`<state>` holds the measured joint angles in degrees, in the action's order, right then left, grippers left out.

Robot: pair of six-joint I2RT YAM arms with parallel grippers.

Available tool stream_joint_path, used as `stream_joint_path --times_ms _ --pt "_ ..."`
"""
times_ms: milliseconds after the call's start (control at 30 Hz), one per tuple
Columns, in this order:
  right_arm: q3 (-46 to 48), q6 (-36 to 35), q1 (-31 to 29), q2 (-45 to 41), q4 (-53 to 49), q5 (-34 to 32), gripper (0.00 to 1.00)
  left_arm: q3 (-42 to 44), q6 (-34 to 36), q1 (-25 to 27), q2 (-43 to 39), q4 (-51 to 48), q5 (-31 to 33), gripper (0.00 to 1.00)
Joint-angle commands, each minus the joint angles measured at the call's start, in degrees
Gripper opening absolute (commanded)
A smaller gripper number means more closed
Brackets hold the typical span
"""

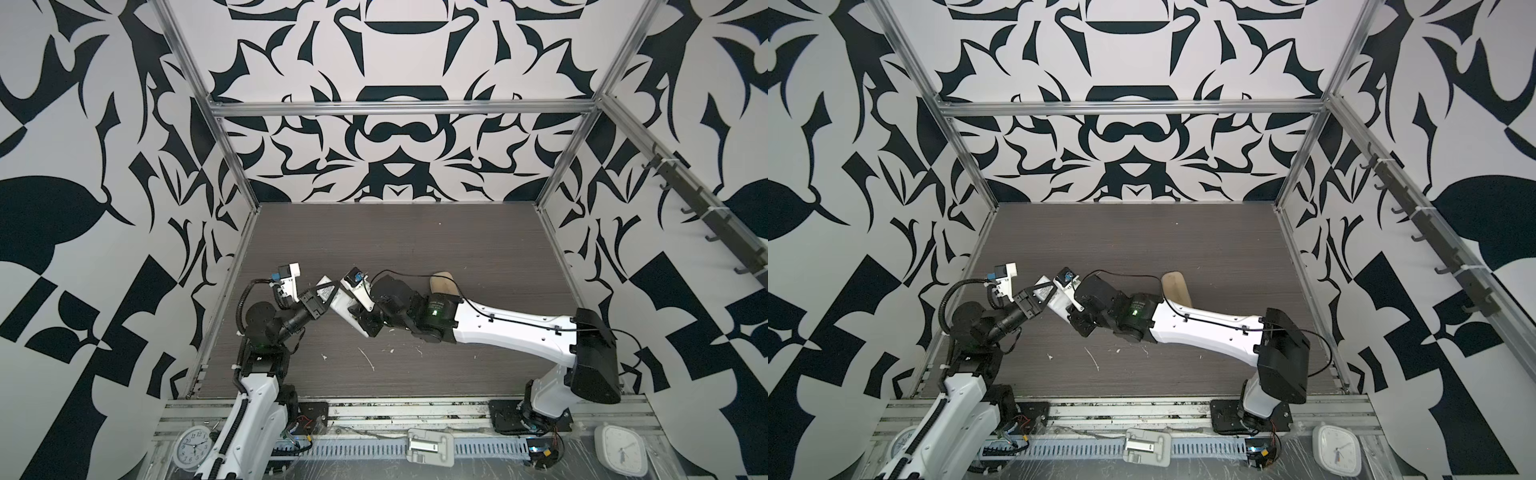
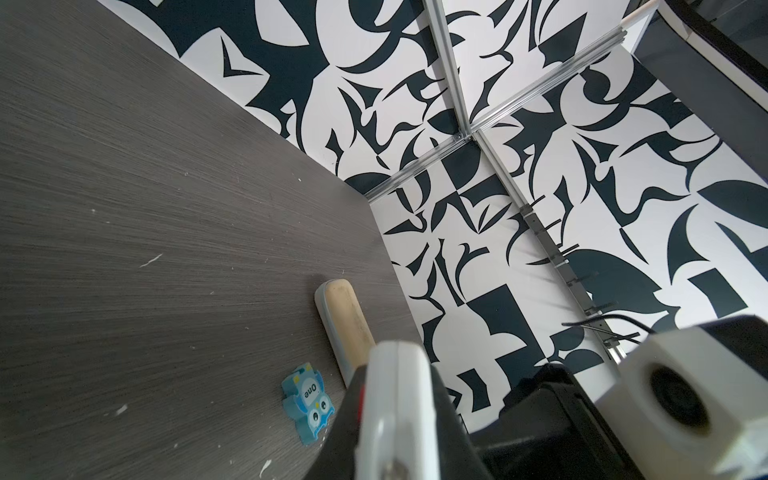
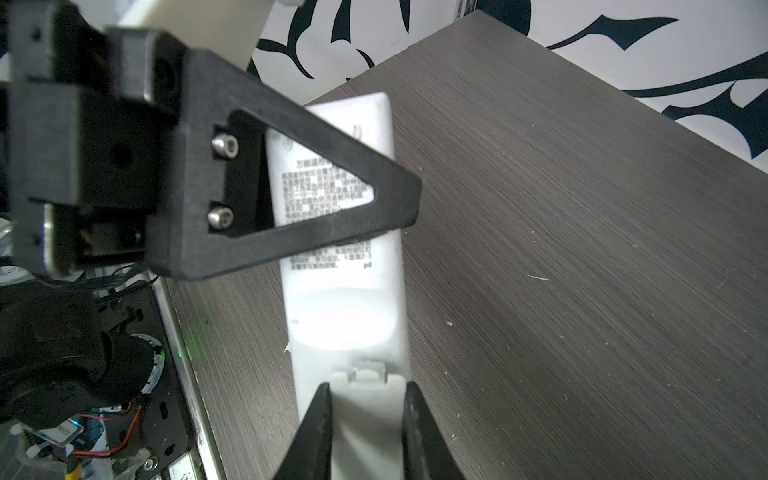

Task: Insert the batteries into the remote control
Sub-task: 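Carry the cover with the right gripper to the remote's compartment, then press the cover down onto the compartment with the right gripper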

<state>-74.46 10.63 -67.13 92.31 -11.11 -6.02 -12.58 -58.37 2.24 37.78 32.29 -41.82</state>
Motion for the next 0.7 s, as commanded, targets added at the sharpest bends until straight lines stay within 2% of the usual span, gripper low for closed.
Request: stream_joint_path --times_ms 0,300,667 --pt "-0.6 -1.2 -0.4 -1.1 2.6 -1.5 0.0 0.2 -1.8 0.2 -0.9 4.1 -1.2 0.0" --pt "1.8 -0.9 -1.2 -1.8 2.9 -1.5 0.0 0.3 -1.9 0.1 -0.4 4.2 -1.1 0.0" --pt "2.5 -1.7 -3.1 -2.2 0.1 -8.1 0.0 0.1 -0.9 0.2 -0.8 1.9 -0.2 0.0"
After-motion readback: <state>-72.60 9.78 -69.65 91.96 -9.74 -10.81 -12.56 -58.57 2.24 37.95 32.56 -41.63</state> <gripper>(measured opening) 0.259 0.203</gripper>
